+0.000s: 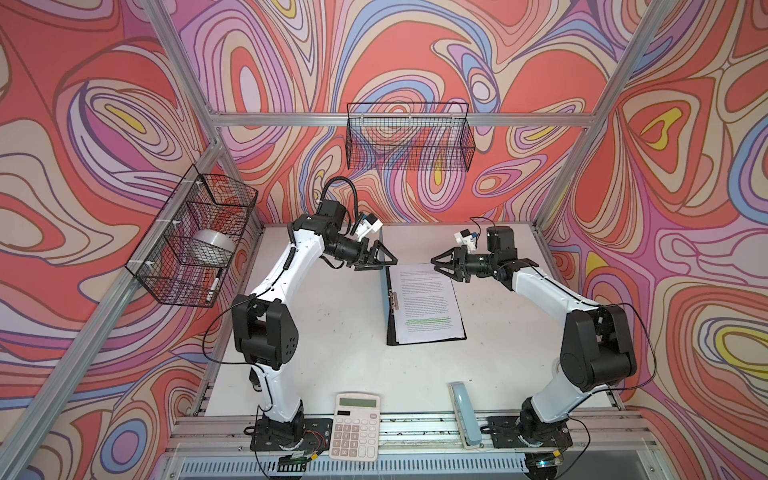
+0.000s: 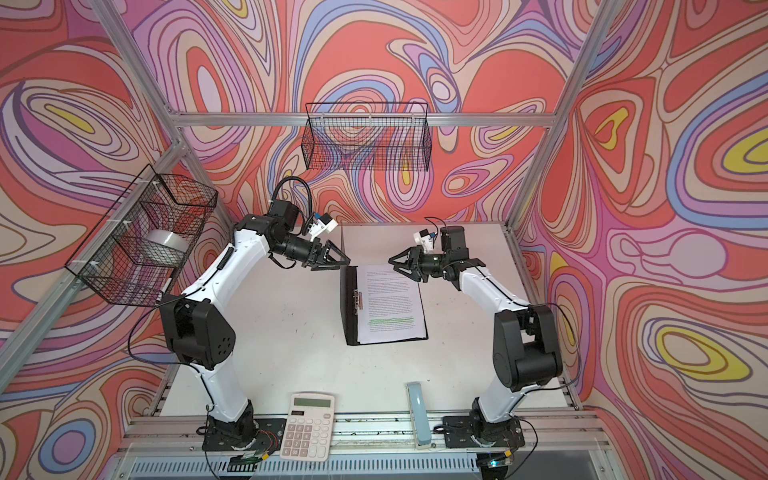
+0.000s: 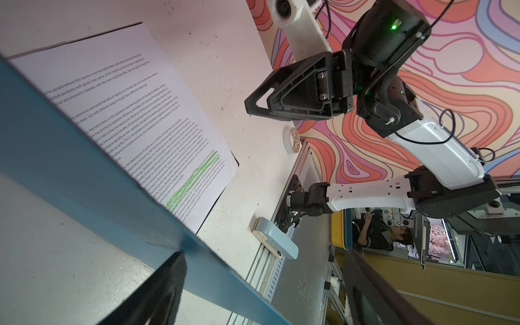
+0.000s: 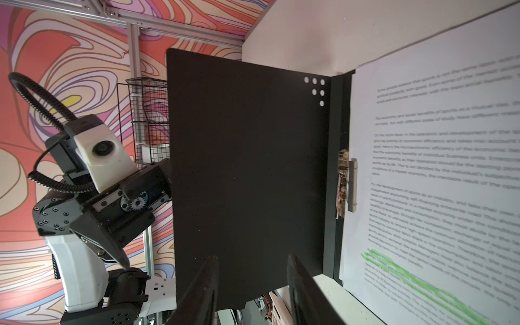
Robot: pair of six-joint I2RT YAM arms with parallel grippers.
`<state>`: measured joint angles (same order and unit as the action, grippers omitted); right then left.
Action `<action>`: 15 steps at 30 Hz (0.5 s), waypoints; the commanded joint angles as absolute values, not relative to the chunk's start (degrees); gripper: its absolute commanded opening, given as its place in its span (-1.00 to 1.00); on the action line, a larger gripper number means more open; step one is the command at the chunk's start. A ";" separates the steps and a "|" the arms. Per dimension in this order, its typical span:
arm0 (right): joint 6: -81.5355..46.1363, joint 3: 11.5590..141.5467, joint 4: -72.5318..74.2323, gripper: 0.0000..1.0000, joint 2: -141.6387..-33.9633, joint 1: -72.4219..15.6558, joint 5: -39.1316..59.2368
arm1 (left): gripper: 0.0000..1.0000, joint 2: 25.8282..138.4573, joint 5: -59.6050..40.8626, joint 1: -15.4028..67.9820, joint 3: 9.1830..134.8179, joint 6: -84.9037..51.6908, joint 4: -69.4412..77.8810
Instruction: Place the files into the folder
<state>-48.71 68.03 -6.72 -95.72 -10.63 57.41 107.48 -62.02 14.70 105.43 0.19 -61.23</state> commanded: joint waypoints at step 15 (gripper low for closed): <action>-54.11 72.22 0.09 -0.14 -100.46 -13.45 60.91 | 0.84 111.01 -59.34 18.00 109.27 1.85 -61.66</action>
<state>-53.52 70.65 -1.54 -99.57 -12.97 60.07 109.93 -59.92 17.65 107.92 0.84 -61.25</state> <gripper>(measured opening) 0.430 0.914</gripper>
